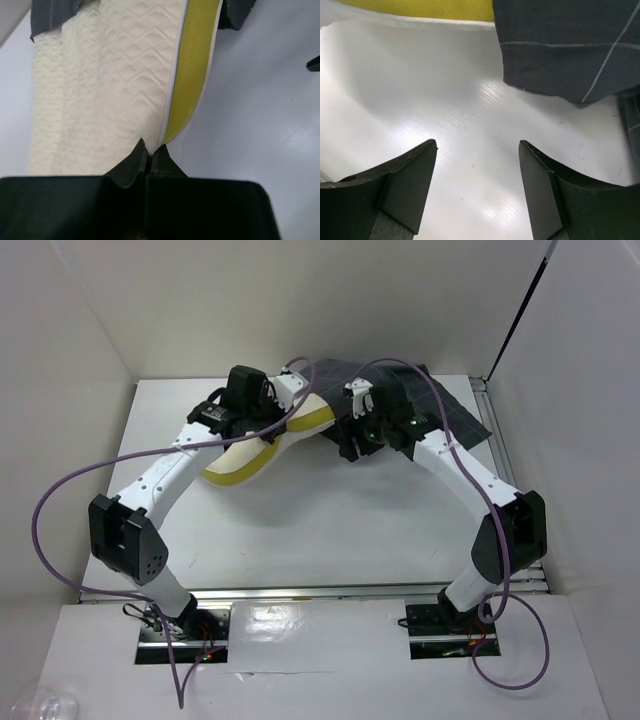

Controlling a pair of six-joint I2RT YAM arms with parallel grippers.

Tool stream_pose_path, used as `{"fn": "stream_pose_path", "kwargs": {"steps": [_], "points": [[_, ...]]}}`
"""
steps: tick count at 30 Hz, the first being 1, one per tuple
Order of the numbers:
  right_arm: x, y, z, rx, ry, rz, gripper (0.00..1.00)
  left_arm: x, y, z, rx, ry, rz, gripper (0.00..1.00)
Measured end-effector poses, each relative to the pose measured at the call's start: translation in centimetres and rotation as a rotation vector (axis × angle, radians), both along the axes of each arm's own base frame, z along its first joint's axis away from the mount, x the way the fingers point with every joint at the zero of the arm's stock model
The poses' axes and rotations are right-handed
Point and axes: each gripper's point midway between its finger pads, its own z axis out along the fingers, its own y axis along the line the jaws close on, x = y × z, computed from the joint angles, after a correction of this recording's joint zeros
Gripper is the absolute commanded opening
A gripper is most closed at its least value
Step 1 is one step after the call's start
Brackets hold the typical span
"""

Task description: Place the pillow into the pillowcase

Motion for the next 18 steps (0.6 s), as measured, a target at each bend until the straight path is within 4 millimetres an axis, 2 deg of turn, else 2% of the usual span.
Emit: {"fn": "stream_pose_path", "kwargs": {"steps": [6, 11, 14, 18], "points": [[0.8, -0.4, 0.2, -0.060, -0.059, -0.073, 0.77, -1.0, -0.7, 0.1, -0.056, 0.105, -0.011, 0.00], [2.8, -1.2, 0.3, -0.100, -0.121, -0.154, 0.78, -1.8, -0.9, 0.1, -0.071, 0.150, -0.012, 0.00], [4.2, -1.2, -0.7, -0.125, -0.131, -0.184, 0.78, -2.0, -1.0, 0.1, -0.083, 0.167, -0.007, 0.00], [5.6, -1.0, -3.5, -0.164, -0.099, -0.200, 0.78, -2.3, -0.9, 0.3, -0.084, 0.177, -0.006, 0.00]]}}
